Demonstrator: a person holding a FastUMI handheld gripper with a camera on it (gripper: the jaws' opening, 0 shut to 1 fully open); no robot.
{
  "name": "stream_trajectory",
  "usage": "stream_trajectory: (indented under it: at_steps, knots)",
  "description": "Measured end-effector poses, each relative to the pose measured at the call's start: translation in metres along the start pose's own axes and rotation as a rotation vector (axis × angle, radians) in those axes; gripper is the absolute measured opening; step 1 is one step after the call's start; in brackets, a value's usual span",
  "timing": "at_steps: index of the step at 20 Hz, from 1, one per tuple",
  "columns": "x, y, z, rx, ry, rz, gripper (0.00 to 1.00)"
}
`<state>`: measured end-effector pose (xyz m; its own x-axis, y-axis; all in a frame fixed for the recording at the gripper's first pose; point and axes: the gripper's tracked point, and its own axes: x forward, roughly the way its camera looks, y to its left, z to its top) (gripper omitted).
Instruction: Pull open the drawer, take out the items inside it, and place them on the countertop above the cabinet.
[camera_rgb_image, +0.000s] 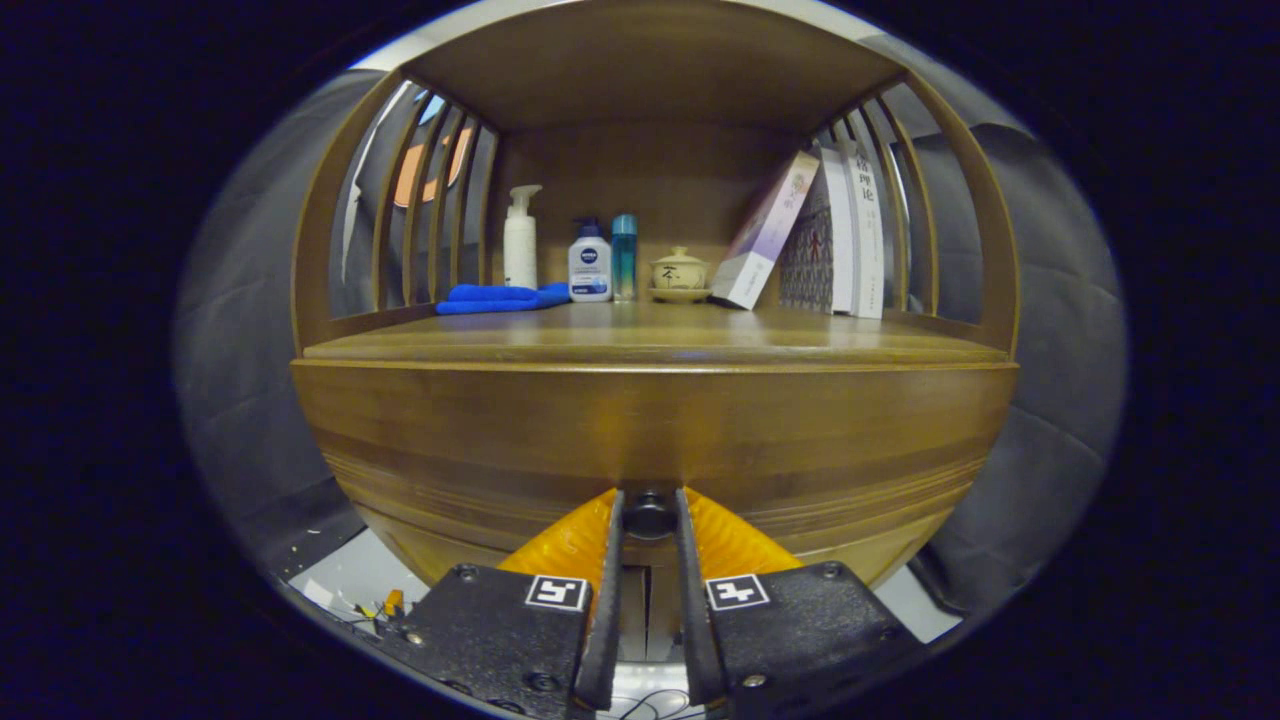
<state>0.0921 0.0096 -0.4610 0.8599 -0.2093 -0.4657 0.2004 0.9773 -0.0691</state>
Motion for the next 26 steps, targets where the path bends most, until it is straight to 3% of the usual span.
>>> stream_trajectory:
  at_steps: [6, 12, 26]
  knots:
    - [0.0, 0.001, -0.001, 0.036, 0.019, 0.02, 0.21]
    - [-0.004, -0.001, -0.002, 0.037, 0.039, 0.012, 0.2]
    - [-0.08, -0.004, -0.027, 0.025, 0.067, 0.06, 0.2]
